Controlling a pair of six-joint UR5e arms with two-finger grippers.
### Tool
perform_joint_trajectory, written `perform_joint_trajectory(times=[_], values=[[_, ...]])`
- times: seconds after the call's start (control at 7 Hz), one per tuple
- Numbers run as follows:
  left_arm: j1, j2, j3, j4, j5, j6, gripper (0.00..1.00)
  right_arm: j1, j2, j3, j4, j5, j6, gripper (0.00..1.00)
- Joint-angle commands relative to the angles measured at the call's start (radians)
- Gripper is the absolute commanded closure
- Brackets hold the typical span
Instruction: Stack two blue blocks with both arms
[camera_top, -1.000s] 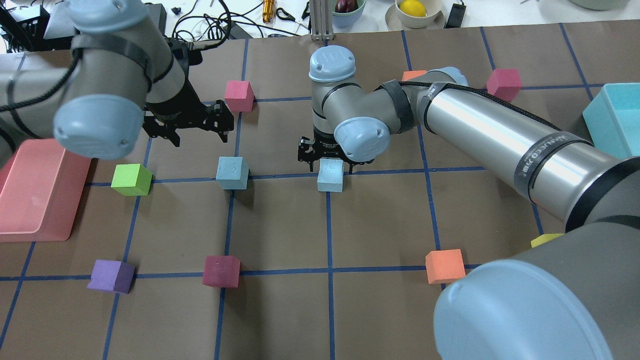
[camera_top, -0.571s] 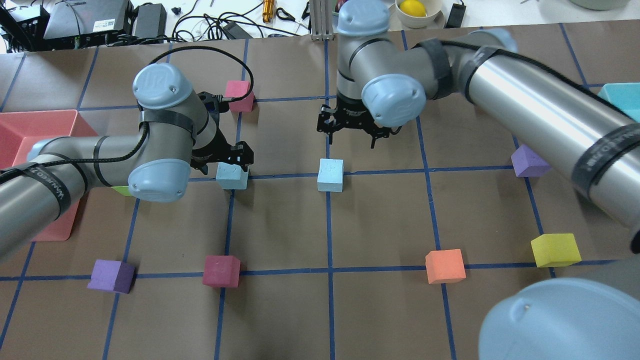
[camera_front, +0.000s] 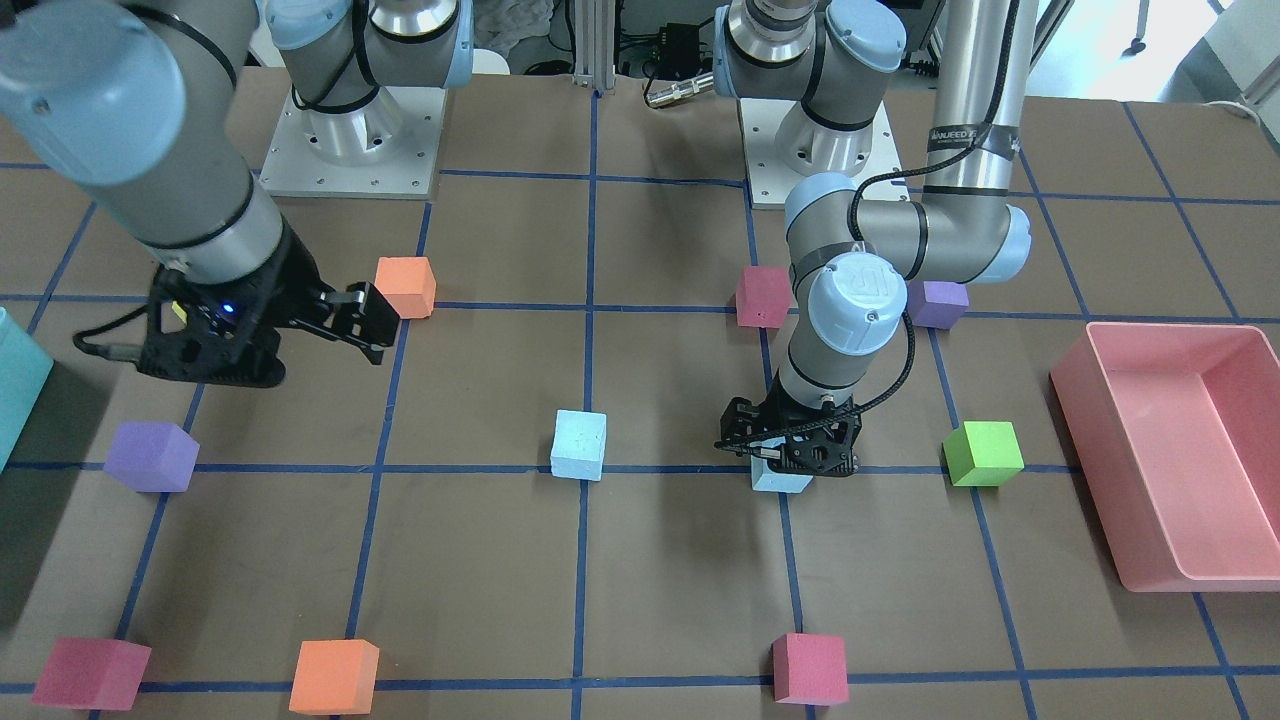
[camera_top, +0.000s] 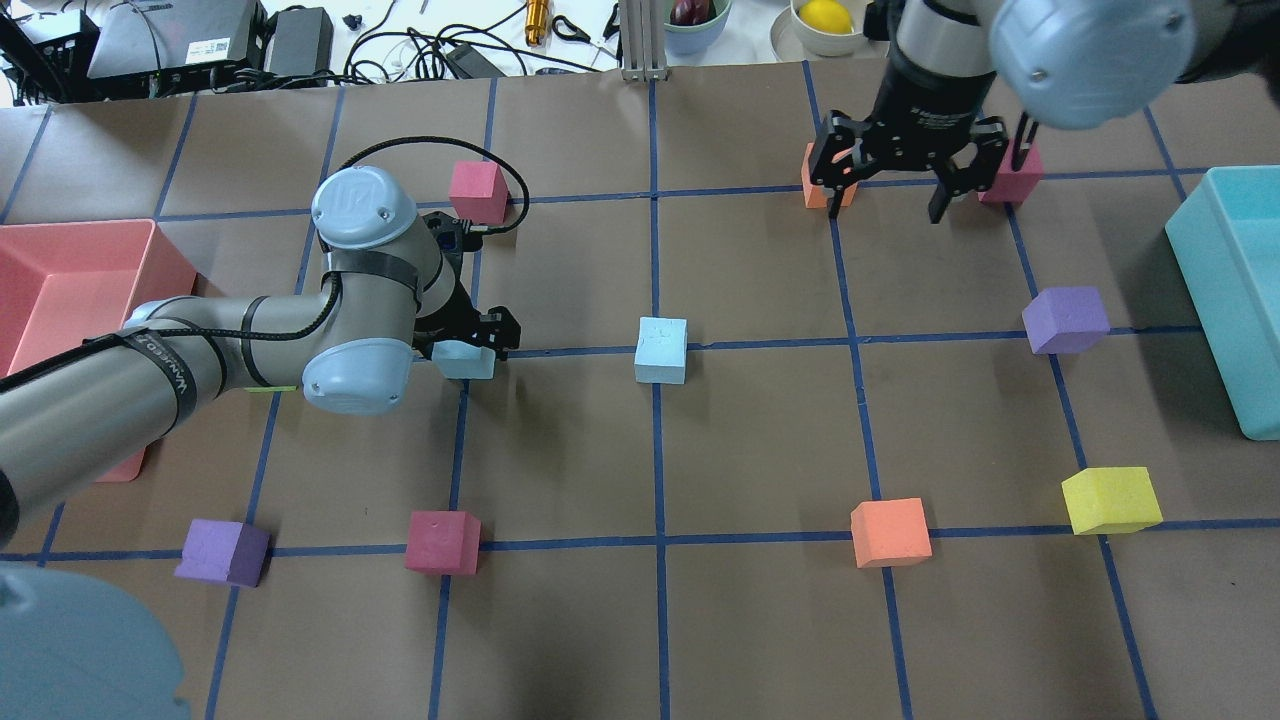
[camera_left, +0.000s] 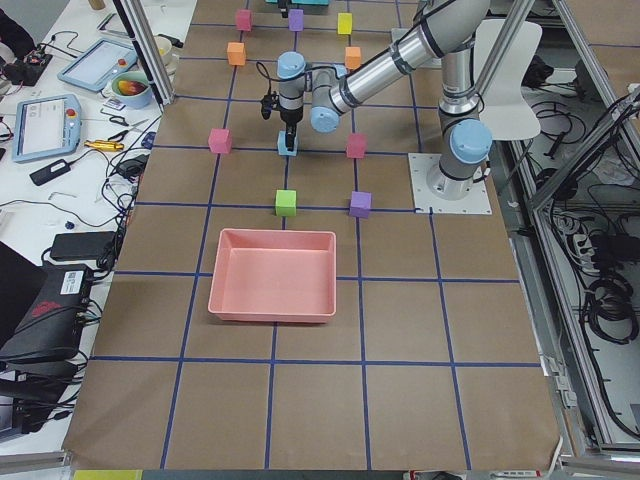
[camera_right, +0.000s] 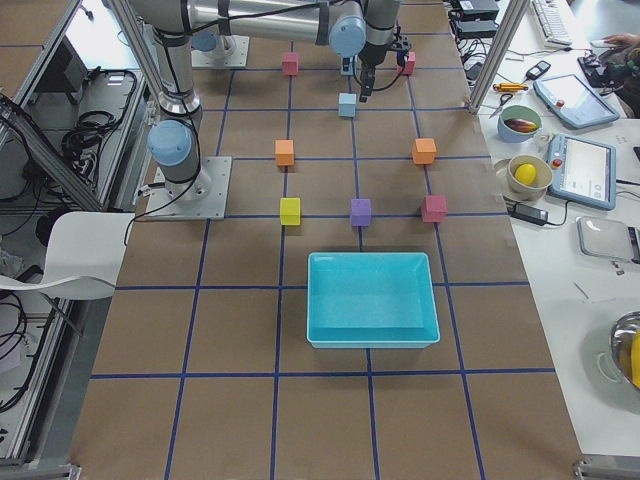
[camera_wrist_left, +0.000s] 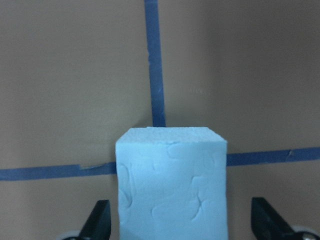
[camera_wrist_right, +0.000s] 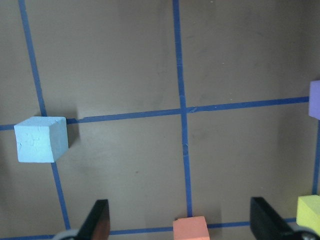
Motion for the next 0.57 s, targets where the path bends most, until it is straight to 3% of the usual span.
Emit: perform_joint_trajectory(times=[0.0,0.14,0.43], values=[[0.001,-0.017,0.001,0.018,0.001,0.005,0.53,-0.016,-0.096,0.007,0.045,-0.038,-0.01,0.0],[0.001,-0.017,0.001,0.02,0.0,0.002,0.65,-0.017,-0.101,0.023,0.058,-0.034,-0.016,0.0],[-0.01,0.005,0.007,0.018,-0.005,-0.012,0.65,-0.021,-0.127,0.068,0.058,-0.028,-0.021,0.0]])
